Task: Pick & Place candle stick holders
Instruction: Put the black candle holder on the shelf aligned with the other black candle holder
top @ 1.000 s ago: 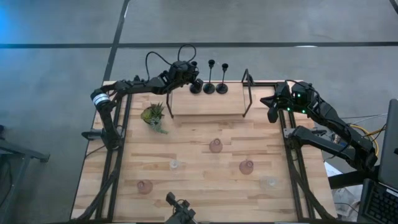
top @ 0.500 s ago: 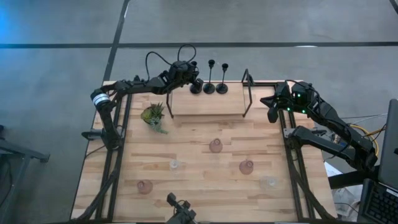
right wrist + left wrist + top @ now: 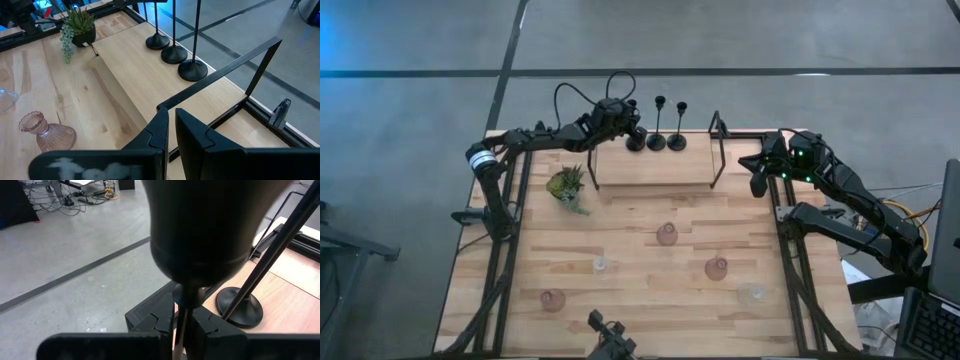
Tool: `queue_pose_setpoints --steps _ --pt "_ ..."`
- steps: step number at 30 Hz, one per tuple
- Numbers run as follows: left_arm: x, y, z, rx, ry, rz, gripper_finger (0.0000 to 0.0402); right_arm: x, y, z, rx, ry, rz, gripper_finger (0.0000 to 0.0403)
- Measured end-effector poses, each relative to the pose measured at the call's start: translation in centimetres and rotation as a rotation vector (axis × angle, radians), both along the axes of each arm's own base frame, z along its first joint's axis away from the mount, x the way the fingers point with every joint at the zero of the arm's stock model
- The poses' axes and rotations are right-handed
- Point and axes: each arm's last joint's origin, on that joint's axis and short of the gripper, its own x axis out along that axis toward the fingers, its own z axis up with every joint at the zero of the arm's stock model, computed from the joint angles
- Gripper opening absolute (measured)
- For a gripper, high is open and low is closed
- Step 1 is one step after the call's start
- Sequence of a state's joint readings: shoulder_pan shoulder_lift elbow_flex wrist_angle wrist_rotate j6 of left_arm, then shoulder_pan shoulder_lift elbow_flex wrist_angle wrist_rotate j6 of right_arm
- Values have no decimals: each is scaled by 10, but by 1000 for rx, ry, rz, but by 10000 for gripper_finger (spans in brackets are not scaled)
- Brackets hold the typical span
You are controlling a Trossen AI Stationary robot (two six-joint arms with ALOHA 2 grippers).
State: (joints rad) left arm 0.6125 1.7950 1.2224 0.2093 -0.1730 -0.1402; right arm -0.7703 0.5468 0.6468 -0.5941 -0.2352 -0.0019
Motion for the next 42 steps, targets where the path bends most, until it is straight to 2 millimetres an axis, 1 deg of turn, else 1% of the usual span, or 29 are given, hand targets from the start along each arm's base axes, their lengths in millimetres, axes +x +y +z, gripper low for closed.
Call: queue_pose_setpoints --steps 5,9,19,35,39,42 --pt "0 0 0 0 1 0 31 0 0 0 0 0 0 29" --pt "0 0 0 -1 3 0 47 0 0 0 0 0 0 29" --pt "0 0 0 4 8 2 125 0 0 0 0 0 0 29" --pt "-1 0 -3 -10 40 7 236 0 0 0 1 0 0 29" --pt "-2 0 -4 -2 59 -1 256 0 0 0 0 0 0 29" --pt "-2 -1 -6 -7 81 -7 263 0 0 0 0 0 0 29"
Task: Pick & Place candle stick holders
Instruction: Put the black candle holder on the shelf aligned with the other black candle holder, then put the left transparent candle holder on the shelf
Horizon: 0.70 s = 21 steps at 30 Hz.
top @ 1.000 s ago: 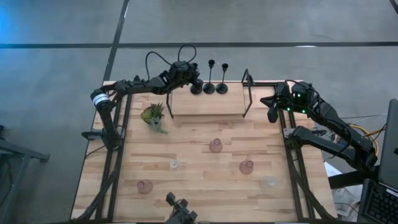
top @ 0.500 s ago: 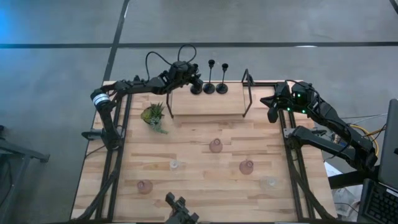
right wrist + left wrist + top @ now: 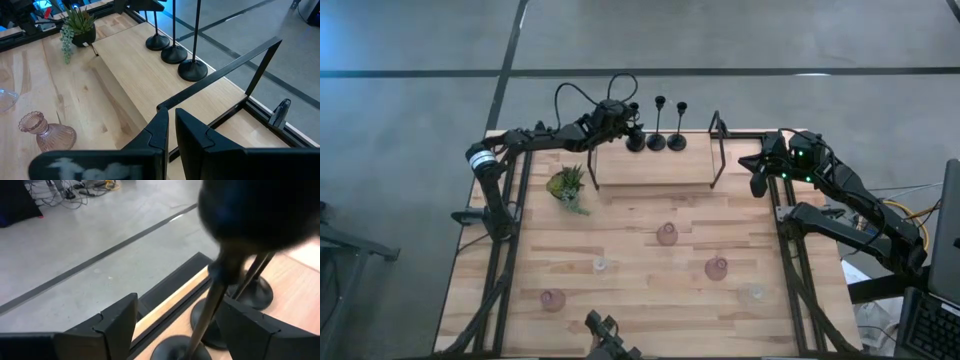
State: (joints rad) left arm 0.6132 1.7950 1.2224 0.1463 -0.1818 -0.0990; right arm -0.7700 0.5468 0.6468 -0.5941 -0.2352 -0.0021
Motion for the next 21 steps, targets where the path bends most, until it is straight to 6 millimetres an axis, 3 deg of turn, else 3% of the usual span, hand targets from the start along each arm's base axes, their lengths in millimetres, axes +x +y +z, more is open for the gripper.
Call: queue_pose_setpoints --steps 21 --pt "-6 -7 6 -26 46 -22 264 0 0 0 0 0 -1 29"
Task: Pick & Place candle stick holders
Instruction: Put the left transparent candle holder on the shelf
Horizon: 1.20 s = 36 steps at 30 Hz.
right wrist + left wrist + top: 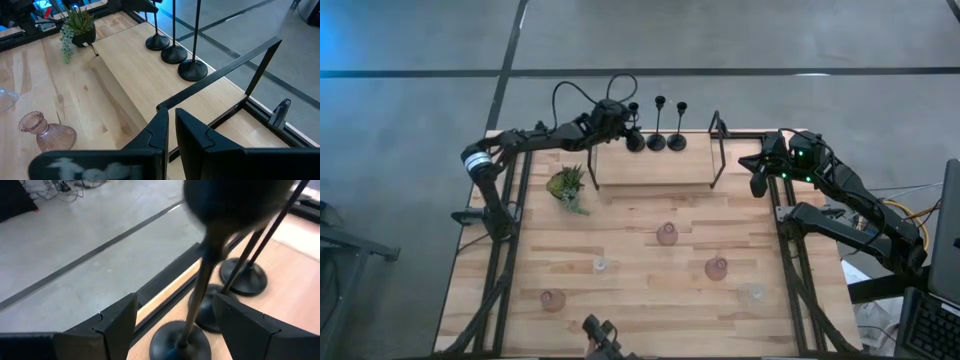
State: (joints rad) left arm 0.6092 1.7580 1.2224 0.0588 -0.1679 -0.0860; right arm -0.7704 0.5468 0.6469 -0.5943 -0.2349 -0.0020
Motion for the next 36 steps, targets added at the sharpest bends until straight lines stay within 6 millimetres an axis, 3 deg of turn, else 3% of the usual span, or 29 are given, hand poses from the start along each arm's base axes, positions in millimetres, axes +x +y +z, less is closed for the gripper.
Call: queue_pose_setpoints --steps 20,36 --pt "-4 -11 8 -30 35 -35 264 0 0 0 0 0 0 29" --pt "-24 -30 30 -85 105 -42 264 0 0 0 1 -1 0 29"
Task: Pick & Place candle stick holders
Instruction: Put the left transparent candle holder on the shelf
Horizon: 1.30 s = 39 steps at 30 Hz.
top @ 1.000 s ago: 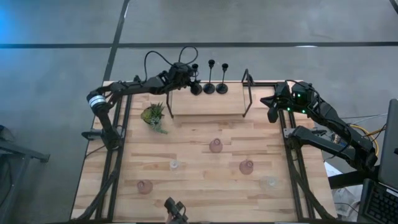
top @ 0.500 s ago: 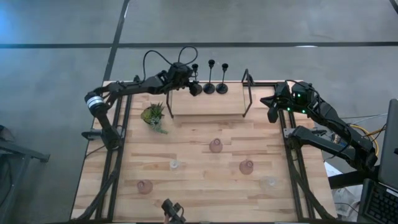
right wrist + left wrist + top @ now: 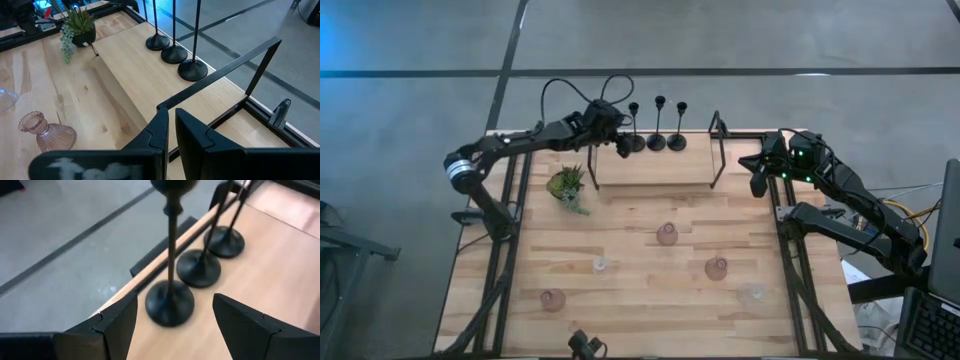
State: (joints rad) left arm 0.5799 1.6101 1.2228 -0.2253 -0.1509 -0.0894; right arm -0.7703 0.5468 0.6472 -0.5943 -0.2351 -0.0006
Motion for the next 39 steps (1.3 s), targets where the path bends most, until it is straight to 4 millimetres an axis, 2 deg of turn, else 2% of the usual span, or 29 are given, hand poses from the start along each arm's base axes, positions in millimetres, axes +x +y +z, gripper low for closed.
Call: queue_pose_setpoints --steps 7,12,19,26,32,39 --pt "-11 -23 21 -4 9 -38 260 0 0 0 -1 1 1 29" --pt "-26 -46 53 24 -74 -66 259 0 0 0 -1 0 0 29" --pt "-58 -96 98 65 -187 -167 259 0 0 0 -1 1 1 29" --pt "-90 -151 129 88 -305 -336 259 0 0 0 0 0 0 29" --pt "-110 -188 141 67 -368 -456 259 0 0 0 -1 0 0 29" --pt "-118 -218 136 51 -320 -463 259 0 0 0 -1 1 1 29"
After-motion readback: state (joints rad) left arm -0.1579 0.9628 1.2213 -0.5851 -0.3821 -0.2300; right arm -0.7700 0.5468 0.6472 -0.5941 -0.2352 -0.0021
